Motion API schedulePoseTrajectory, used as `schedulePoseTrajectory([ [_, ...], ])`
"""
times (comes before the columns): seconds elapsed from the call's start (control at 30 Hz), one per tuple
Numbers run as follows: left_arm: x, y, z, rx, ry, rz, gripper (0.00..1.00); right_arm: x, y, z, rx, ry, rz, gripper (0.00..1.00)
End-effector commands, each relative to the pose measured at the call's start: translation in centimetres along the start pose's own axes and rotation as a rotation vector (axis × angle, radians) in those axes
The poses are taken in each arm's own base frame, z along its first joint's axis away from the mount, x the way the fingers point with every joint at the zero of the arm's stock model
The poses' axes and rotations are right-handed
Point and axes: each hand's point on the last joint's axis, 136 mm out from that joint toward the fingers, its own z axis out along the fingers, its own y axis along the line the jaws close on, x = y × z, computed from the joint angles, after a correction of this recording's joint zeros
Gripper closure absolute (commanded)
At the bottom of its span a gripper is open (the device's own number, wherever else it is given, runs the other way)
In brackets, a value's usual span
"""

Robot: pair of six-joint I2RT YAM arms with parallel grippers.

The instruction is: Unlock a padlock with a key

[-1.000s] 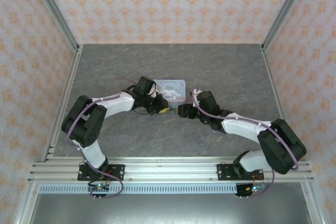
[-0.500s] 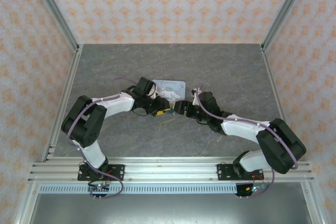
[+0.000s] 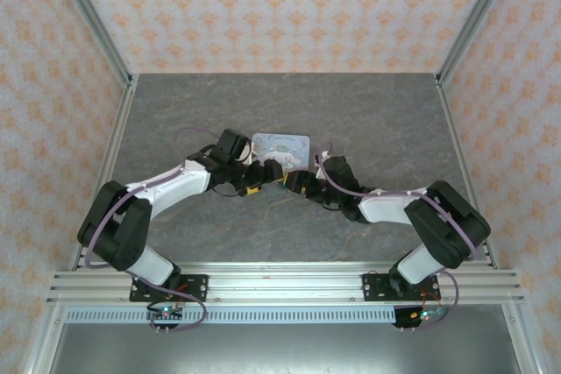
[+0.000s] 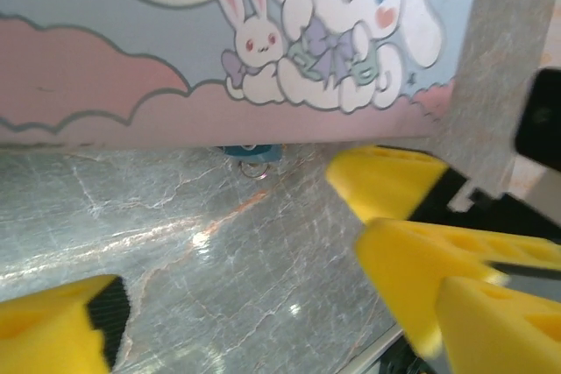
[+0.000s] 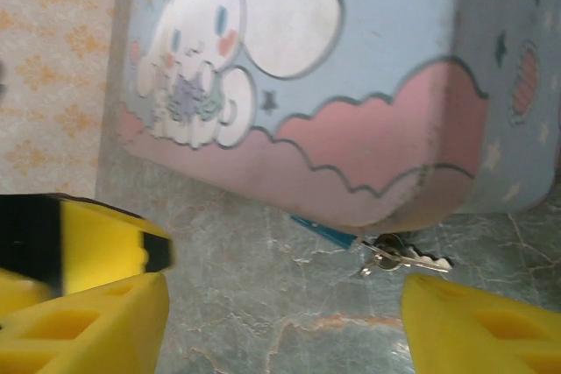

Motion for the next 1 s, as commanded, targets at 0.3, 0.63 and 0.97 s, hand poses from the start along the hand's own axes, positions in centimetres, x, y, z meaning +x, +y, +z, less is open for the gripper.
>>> schedulePoseTrajectory([
  [0.3,-2.2,0.7,-2.4,-0.094,-0.135,-0.057,0.00,-6.6,3.1,2.6,-0.020,-0.078,-0.051,0.31],
  [0.63,-5.5,1.3,-3.3,-0.057,-0.235,-0.153,0.00,-3.3,0.5,2.0,0.002,0.019,-0.115,0.40],
  [0.97,-7.3,1.3,-3.0,-0.026,-0.228,-0.183,0.00,-1.8,-1.3,4.2,0.071,0.109,-0.205,0.48],
])
